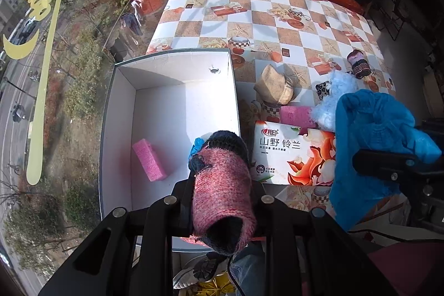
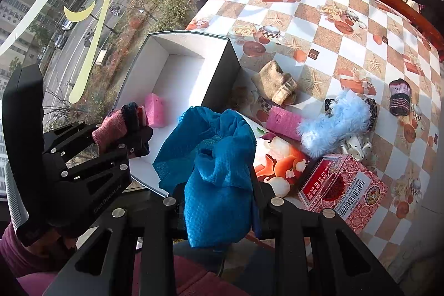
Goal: Organize soft objects
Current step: 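Carry the pink knitted hat and blue cloth over the white box, then lower the pink hat into the box and open the left gripper while the right releases the blue cloth, then move both grippers over the table toward the beige sock and fluffy blue duster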
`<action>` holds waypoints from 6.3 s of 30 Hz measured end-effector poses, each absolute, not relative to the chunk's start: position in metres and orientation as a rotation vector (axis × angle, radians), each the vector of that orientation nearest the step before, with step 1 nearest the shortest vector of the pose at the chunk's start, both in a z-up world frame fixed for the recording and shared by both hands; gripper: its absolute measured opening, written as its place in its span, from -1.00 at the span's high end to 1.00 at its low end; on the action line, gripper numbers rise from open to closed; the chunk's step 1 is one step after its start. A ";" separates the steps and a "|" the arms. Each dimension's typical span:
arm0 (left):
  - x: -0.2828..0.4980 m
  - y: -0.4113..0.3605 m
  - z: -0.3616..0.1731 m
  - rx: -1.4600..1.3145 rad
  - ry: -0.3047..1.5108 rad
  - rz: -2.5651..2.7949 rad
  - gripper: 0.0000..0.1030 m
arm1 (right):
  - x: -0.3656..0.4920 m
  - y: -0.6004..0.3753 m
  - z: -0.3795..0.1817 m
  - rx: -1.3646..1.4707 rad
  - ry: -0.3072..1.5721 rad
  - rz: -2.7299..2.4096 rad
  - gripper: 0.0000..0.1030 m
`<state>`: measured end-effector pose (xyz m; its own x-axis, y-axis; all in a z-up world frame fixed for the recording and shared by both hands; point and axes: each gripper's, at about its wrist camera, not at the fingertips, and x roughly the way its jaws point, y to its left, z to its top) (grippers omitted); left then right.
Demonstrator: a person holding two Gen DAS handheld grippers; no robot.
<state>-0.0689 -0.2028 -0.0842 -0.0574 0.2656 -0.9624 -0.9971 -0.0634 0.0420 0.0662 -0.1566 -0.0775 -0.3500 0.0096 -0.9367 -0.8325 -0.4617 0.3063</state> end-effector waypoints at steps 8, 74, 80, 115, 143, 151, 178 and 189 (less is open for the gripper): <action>-0.075 -0.206 -0.085 -1.037 1.011 1.417 0.49 | 0.059 -0.158 -0.079 -1.305 1.119 1.885 0.40; -0.121 -0.220 -0.093 -1.138 0.966 1.516 0.49 | 0.012 -0.163 -0.087 -1.405 1.063 1.958 0.40; -0.146 -0.222 -0.099 -1.172 0.960 1.572 0.49 | 0.006 -0.156 -0.088 -1.395 1.068 1.957 0.40; -0.153 -0.224 -0.133 -1.233 0.990 1.571 -0.40 | -0.074 -0.128 -0.100 -1.505 0.920 1.999 -0.19; -0.140 -0.212 -0.114 -1.211 0.869 1.574 -0.99 | -0.035 -0.113 -0.095 -1.474 1.047 1.885 -0.98; -0.127 -0.206 -0.106 -1.183 0.884 1.560 -0.99 | -0.012 -0.103 -0.090 -1.422 1.090 1.865 -0.98; -0.010 -0.108 -0.102 -0.952 1.052 1.297 -0.99 | 0.208 -0.056 -0.085 -1.013 1.378 1.491 -0.98; 0.044 -0.049 -0.147 -0.845 1.237 1.195 -0.99 | 0.275 -0.053 -0.114 -0.961 1.455 1.346 -0.98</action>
